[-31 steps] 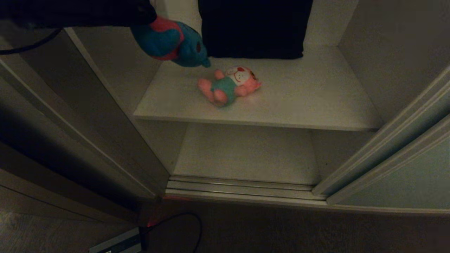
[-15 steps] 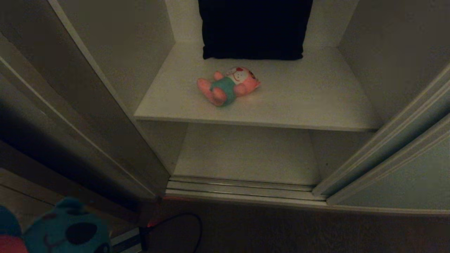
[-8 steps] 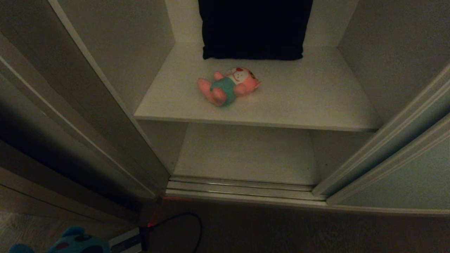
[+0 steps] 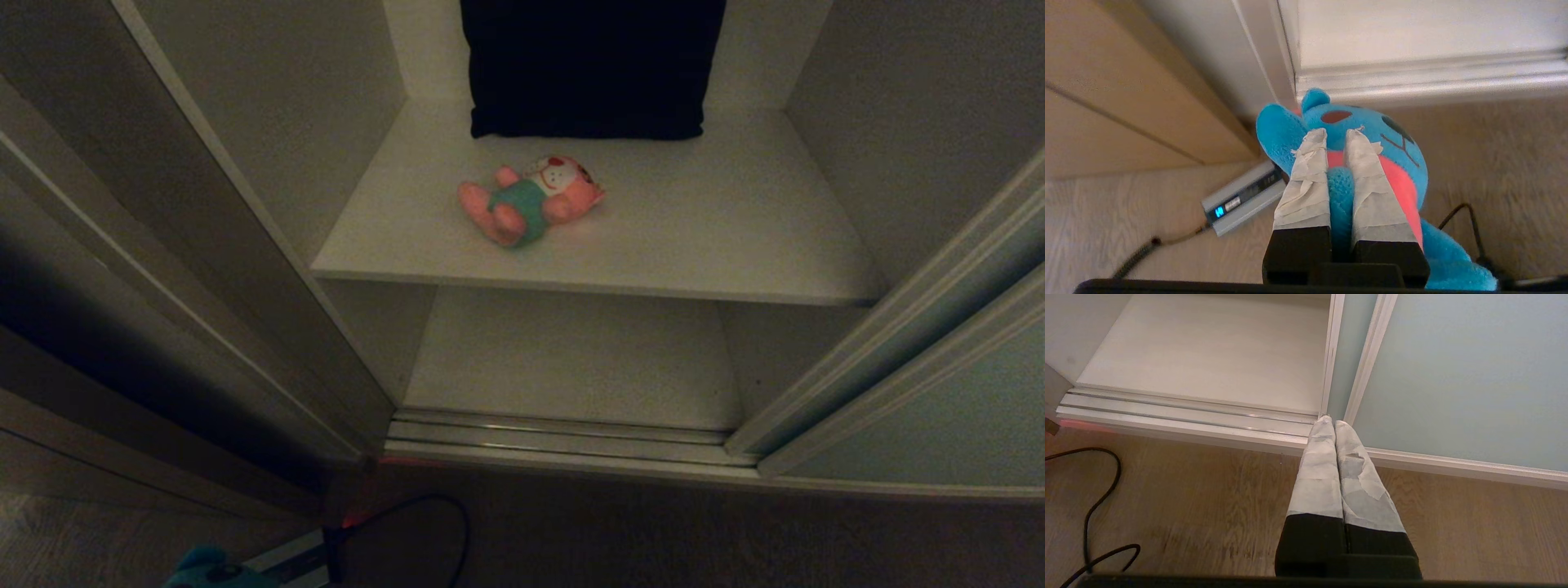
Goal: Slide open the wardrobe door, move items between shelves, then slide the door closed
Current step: Place the blue doll on the lower shelf
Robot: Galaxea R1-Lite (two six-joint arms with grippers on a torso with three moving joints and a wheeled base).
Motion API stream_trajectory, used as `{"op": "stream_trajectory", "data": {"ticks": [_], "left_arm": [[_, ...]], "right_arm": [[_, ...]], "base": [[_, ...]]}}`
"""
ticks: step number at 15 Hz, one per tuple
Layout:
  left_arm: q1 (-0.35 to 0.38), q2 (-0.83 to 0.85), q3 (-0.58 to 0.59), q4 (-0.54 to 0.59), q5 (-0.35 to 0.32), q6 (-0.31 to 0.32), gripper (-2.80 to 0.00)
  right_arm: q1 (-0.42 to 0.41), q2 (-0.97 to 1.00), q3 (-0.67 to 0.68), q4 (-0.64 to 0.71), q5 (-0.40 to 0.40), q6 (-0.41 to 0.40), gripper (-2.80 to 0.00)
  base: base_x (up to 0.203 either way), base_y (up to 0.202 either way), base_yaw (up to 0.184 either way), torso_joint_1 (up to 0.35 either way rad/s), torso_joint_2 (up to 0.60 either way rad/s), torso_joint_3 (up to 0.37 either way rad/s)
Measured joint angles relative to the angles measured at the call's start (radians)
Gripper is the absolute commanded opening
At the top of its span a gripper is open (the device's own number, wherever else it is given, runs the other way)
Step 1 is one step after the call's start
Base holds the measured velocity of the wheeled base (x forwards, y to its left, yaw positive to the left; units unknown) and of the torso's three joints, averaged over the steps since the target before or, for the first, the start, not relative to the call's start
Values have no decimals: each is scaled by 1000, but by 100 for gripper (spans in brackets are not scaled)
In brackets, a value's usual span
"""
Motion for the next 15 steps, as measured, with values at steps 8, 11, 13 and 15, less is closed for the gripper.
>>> {"op": "stream_trajectory", "data": {"ticks": [8,11,13,15], "left_arm": [[-8,-195,134,-80,90,-85,-280],[-8,-206,139,-83,90,-79,-280],[-8,-208,140,-82,90,-80,-280],[-8,-208,141,-80,90,-80,-280]], "right_arm": [[0,0,0,0,0,0,-280],[0,0,0,0,0,0,-280],[0,0,0,0,0,0,-280],[0,0,0,0,0,0,-280]], "base": [[0,0,0,0,0,0],[0,0,0,0,0,0],[0,0,0,0,0,0],[-139,0,1,7,0,2]]}}
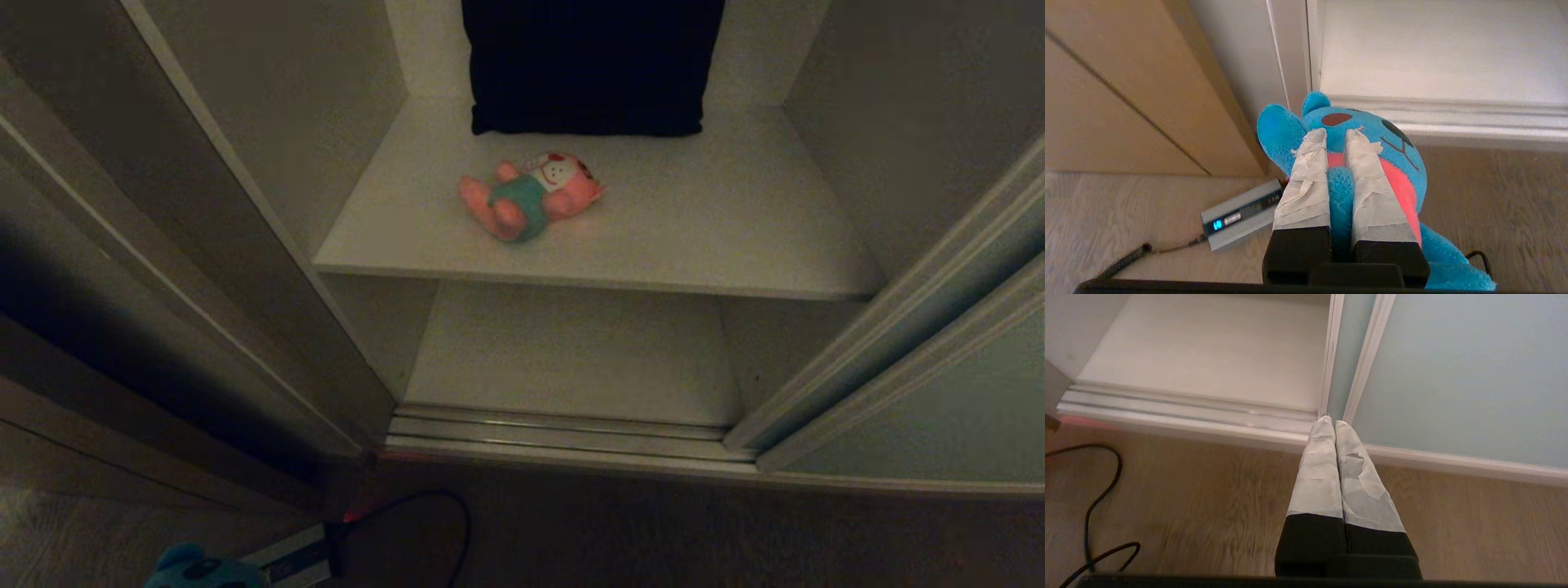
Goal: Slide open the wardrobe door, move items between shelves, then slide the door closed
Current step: Place the blue doll on the lower shelf
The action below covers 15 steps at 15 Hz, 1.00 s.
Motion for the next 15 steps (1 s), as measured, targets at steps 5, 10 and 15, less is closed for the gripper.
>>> {"op": "stream_trajectory", "data": {"ticks": [5,10,15], "left_arm": [[0,0,0,0,0,-6,-280],[0,0,0,0,3,-34,-280],[0,0,0,-1,3,-36,-280]], "right_arm": [[0,0,0,0,0,0,-280],[0,0,0,0,0,0,-280],[0,0,0,0,0,0,-280]], "base": [[-171,0,0,0,3,7],[0,0,0,0,0,0],[0,0,0,-1,1,-80]]}}
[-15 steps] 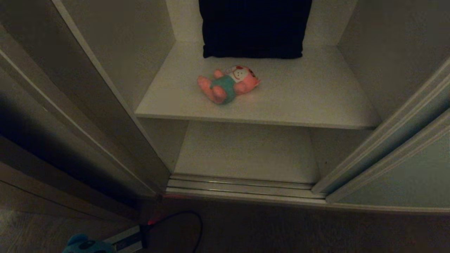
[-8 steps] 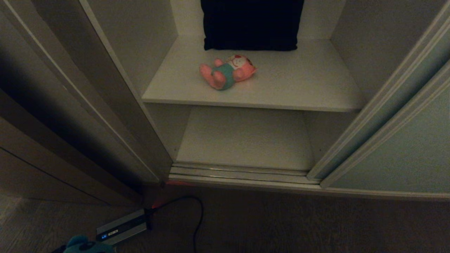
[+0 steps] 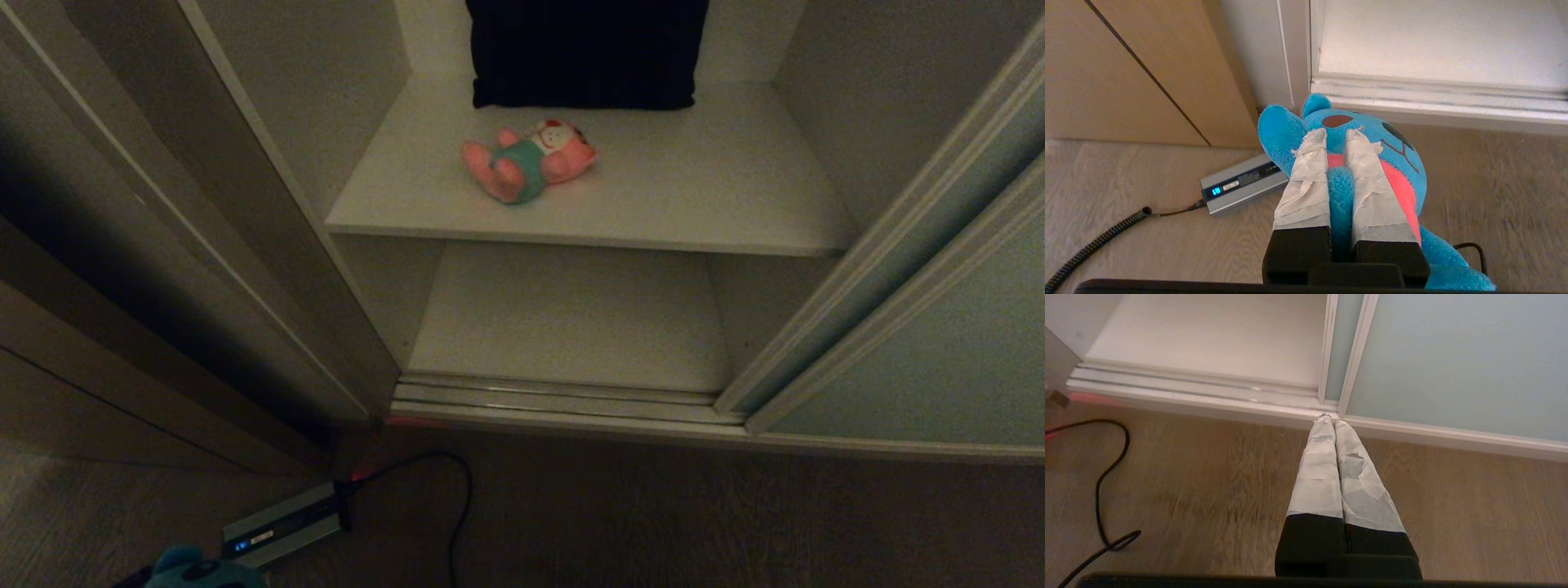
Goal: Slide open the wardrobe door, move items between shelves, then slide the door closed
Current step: Place the blue doll on the lower shelf
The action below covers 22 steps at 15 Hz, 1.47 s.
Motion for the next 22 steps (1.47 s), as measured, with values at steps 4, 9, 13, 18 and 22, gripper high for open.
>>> {"op": "stream_trajectory", "data": {"ticks": [4,9,13,18,22], "left_arm": [[0,0,0,0,-1,7,-280],[0,0,0,1,-1,8,-280],[0,0,0,1,-1,7,-280],[0,1,0,1,-1,3,-280],[0,1,0,1,-2,5,-280]], "right_arm": [[0,0,0,1,0,0,-280],[0,0,0,0,0,0,-280],[0,0,0,0,1,0,-280],[0,0,0,0,1,0,-280],[0,0,0,0,0,0,-280]], "base": [[0,0,0,4,1,-186],[0,0,0,2,0,-195],[0,0,0,2,-1,-198],[0,0,0,8,2,-196],[0,0,0,2,3,-202]]}}
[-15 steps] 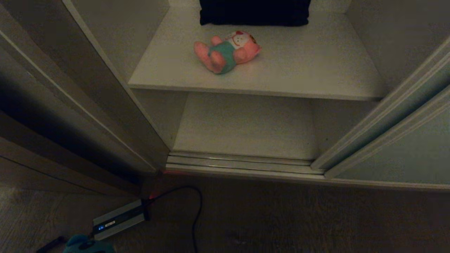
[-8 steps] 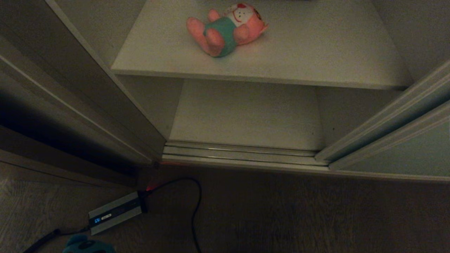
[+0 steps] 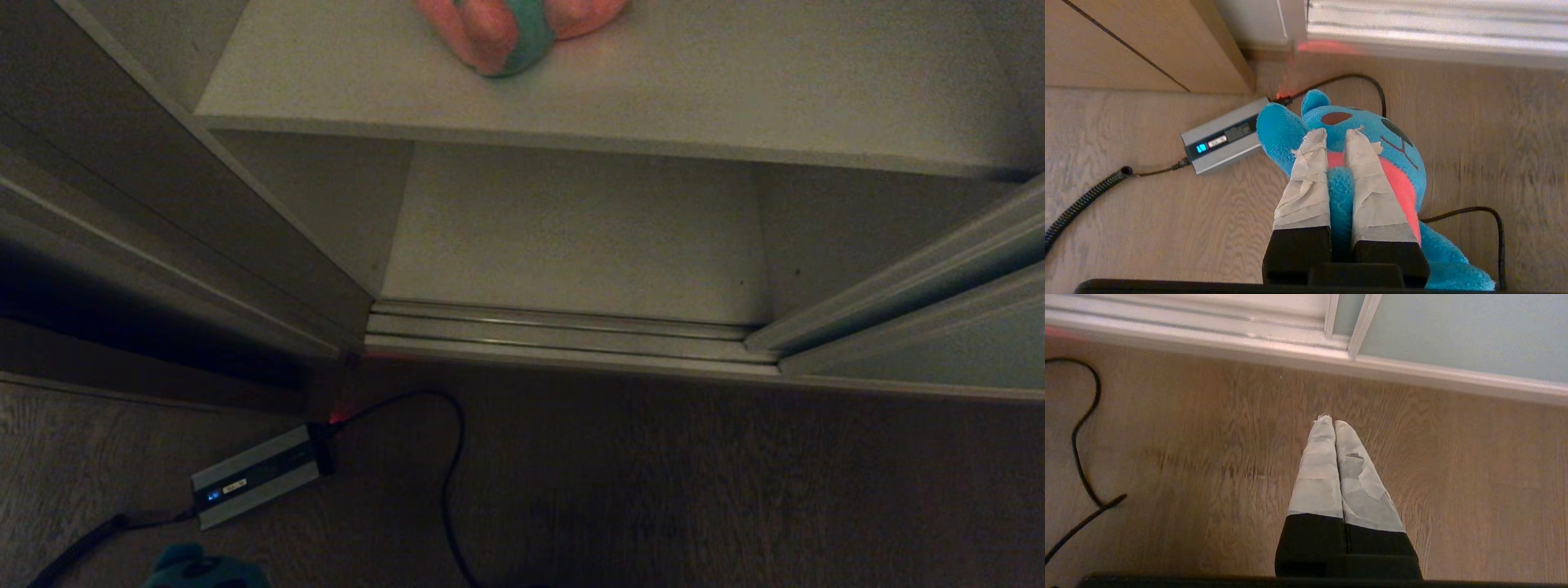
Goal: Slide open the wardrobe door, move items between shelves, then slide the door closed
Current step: Place the blue doll on the lower shelf
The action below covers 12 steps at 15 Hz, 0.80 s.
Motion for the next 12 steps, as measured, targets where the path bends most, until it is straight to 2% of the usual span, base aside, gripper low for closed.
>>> {"op": "stream_trajectory", "data": {"ticks": [12], "left_arm": [[0,1,-2,4,0,3,-280]], "right_arm": [[0,0,0,0,1,0,-280]], "base": [[0,0,0,5,4,-198]]}}
